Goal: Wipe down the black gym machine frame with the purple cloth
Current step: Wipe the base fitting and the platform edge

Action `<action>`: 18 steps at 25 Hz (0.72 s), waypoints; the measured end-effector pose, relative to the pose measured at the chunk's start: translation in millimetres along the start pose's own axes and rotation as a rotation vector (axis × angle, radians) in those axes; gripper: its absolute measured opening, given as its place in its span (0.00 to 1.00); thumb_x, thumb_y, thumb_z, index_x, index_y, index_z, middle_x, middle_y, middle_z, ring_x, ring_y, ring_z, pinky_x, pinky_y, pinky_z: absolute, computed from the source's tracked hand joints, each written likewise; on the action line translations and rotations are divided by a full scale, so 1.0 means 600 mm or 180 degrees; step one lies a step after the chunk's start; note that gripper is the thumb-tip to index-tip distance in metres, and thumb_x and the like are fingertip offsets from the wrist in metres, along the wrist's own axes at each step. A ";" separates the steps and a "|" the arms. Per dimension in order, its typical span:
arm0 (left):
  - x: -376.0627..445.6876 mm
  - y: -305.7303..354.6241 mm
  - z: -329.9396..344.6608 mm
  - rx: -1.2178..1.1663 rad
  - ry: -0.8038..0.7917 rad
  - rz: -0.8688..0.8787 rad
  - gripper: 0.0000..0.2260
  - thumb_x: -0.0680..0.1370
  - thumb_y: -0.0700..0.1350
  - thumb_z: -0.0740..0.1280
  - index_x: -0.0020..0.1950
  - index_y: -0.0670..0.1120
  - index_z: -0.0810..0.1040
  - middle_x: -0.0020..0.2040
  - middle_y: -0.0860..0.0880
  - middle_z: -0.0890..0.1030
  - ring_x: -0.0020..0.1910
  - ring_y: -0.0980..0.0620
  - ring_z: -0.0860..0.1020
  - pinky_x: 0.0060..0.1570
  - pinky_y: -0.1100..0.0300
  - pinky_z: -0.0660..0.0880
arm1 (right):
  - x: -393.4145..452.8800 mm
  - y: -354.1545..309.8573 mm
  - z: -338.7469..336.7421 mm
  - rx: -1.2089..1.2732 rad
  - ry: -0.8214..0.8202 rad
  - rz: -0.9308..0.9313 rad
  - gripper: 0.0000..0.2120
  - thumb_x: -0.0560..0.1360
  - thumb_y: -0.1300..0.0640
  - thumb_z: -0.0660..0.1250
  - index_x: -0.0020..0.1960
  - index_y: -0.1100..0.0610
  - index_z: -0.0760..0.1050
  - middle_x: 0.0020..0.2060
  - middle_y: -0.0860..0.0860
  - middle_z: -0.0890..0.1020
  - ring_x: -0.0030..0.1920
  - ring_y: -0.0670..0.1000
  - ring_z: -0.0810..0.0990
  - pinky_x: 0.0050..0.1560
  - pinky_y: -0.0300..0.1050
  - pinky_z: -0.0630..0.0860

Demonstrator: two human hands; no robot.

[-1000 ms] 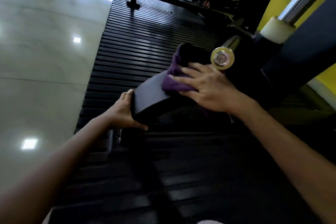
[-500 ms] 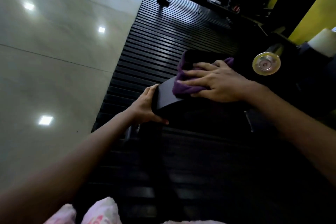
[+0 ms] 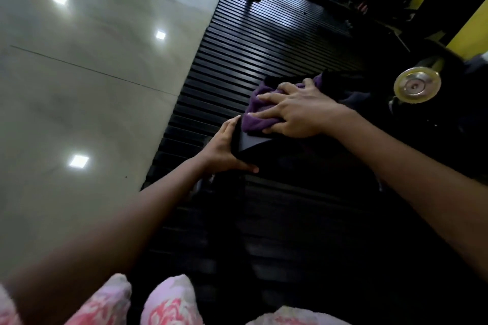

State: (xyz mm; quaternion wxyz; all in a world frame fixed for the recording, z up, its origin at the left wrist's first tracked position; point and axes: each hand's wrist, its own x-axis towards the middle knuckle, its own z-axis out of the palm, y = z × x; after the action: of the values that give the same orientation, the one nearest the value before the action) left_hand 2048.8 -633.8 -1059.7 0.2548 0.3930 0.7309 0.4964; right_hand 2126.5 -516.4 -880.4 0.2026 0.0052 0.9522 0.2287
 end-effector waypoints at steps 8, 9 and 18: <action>-0.021 -0.009 0.010 0.0040 -0.0052 -0.0032 0.57 0.62 0.45 0.82 0.78 0.42 0.45 0.76 0.47 0.51 0.75 0.50 0.54 0.72 0.59 0.57 | -0.013 0.014 -0.005 0.0352 -0.0254 0.0630 0.22 0.75 0.32 0.53 0.68 0.26 0.56 0.76 0.40 0.51 0.75 0.57 0.48 0.67 0.69 0.51; -0.032 -0.018 0.017 0.0248 -0.0077 -0.0135 0.57 0.63 0.46 0.81 0.78 0.41 0.42 0.77 0.46 0.48 0.76 0.49 0.51 0.74 0.57 0.54 | 0.017 -0.006 -0.006 0.0298 -0.0315 0.0594 0.21 0.75 0.33 0.54 0.68 0.28 0.59 0.76 0.41 0.54 0.74 0.59 0.52 0.66 0.70 0.52; -0.114 -0.113 0.053 0.2615 -0.0741 -0.0632 0.53 0.73 0.66 0.64 0.74 0.37 0.31 0.76 0.40 0.32 0.74 0.45 0.32 0.72 0.49 0.33 | 0.034 -0.014 -0.023 0.0161 -0.0519 -0.0142 0.19 0.77 0.38 0.57 0.68 0.34 0.66 0.72 0.38 0.62 0.72 0.51 0.57 0.66 0.57 0.56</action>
State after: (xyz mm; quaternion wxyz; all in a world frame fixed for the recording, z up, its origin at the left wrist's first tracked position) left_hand 2089.7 -687.0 -1135.8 0.2045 0.4428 0.8683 0.0901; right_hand 2103.0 -527.7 -880.9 0.2843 0.0078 0.9379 0.1988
